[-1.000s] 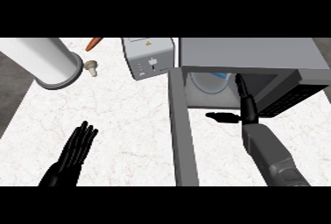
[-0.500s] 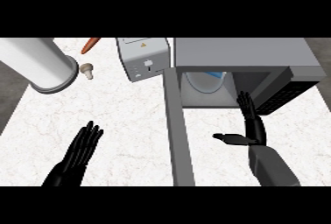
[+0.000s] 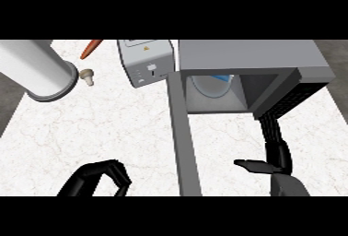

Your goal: Pick up the milk, place it into the microwave and close the microwave

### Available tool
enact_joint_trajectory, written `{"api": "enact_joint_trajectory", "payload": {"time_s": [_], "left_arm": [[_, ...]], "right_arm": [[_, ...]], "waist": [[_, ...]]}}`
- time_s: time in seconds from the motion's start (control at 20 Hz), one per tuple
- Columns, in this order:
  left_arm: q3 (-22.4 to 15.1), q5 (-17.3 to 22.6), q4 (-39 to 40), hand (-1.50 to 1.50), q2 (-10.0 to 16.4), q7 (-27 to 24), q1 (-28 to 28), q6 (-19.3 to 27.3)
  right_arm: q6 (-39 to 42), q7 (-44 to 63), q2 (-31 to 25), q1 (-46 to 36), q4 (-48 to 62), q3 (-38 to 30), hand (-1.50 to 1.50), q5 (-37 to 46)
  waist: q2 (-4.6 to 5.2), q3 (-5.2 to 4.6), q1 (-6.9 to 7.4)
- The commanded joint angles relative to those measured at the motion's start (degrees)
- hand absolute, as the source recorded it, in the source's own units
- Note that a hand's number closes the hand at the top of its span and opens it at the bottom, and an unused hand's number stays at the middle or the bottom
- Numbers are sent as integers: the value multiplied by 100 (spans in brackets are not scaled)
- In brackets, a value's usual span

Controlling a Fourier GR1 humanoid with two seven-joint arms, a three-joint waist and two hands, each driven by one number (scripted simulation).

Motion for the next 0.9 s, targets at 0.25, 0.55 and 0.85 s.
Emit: {"api": "enact_joint_trajectory", "payload": {"time_s": [0.25,0.55,0.85], "left_arm": [[-688,-1246,732,150,210,-74,-652,-121],[-1378,-1736,1421,150,-269,-152,-931,-95],[-1929,-1804,2473,150,-977,-21,-1767,401]], "right_arm": [[636,703,-110,1465,-2435,297,-150,-486],[880,1362,-254,2770,-4363,388,-150,-901],[1167,2222,-420,3556,-5870,288,-150,-1482]], "waist": [[-2,-7,-44],[27,0,30],[40,1,23]]}}
